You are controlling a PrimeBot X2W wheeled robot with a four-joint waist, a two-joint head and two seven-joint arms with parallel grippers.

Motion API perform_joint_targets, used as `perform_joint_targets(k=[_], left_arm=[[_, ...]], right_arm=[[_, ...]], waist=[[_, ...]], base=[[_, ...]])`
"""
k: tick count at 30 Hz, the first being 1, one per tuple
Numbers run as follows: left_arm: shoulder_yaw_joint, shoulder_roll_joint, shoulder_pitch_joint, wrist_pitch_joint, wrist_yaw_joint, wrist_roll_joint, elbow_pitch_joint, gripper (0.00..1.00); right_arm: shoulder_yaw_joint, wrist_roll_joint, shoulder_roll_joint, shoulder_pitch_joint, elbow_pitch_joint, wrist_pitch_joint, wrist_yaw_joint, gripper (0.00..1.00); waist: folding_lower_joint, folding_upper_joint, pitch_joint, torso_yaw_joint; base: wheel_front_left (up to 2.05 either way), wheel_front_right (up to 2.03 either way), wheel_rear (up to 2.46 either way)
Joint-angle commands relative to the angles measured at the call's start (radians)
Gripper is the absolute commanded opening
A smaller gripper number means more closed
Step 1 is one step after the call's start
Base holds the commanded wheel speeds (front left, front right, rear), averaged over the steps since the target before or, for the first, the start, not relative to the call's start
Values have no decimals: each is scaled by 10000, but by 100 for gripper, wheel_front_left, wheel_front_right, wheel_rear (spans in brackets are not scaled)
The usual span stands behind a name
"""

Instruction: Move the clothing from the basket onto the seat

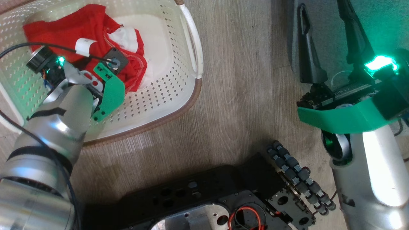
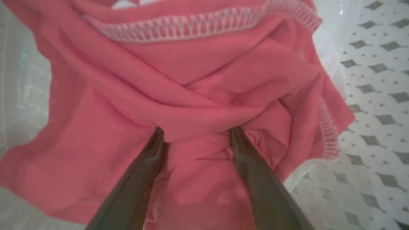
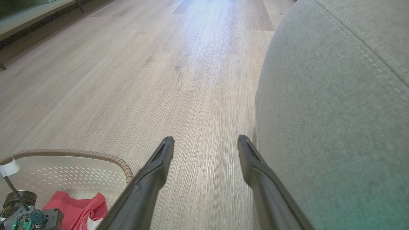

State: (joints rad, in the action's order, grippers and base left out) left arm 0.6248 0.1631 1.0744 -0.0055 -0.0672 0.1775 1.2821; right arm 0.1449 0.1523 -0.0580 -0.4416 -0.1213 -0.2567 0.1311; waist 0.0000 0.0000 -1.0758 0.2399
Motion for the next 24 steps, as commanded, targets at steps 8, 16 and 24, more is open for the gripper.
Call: perform_joint_targets(k=[8,16,24], left_arm=[[11,354,-146,417,-188,-168,84,0],[97,321,-166,-109,-103,-341,85,0],[-60,-167,-822,-1444,50,-854,85,0]], right_arm=[[39,175,77,474,-240,-51,-4,100],[-9,159,77,95,-90,-51,-4,100],[-214,-48,77,104,278,-51,-4,100]], waist=[[0,0,11,6],[0,0,351,-56],[0,0,1892,-444]], base=[[0,0,0],[0,0,0],[0,0,0]])
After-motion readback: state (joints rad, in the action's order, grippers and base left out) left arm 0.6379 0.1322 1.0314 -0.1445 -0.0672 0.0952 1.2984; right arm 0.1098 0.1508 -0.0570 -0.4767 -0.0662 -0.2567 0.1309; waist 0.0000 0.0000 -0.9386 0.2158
